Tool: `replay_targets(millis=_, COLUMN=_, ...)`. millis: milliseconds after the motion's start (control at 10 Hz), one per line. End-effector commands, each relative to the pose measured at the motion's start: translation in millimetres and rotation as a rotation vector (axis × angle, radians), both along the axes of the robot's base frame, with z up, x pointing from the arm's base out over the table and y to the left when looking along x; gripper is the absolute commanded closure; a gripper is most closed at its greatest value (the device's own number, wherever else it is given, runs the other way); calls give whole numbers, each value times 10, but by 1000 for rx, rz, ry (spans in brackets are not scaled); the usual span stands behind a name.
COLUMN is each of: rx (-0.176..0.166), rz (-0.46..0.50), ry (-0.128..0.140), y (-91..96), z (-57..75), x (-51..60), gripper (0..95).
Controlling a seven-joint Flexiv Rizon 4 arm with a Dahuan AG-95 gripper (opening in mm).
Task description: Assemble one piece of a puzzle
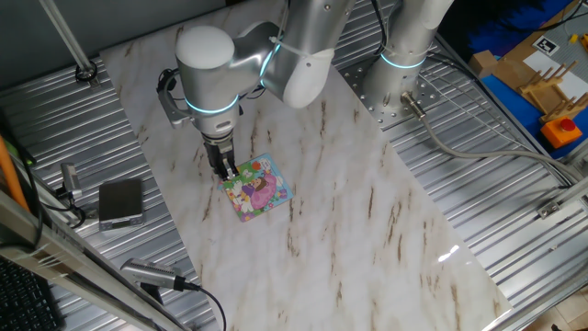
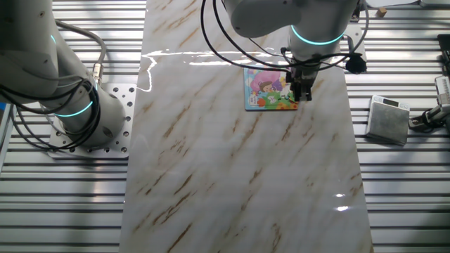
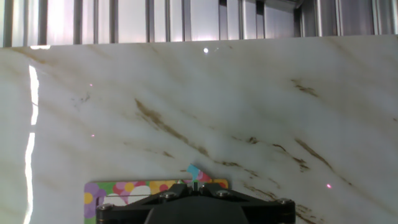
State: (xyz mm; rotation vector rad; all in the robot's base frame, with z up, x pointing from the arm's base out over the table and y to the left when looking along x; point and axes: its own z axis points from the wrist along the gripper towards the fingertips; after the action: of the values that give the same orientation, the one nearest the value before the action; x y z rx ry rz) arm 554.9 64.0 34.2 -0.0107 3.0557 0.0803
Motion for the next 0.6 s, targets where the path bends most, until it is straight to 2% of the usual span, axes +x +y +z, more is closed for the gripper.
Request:
replay_targets(millis=100, rx=0, rz=5, ry=0, y=2, z=-4, x=31, gripper=950)
replay_targets(millis=600, rx=-3, rz=23, ry=-2, y=17, z=-44, x=190, gripper=950)
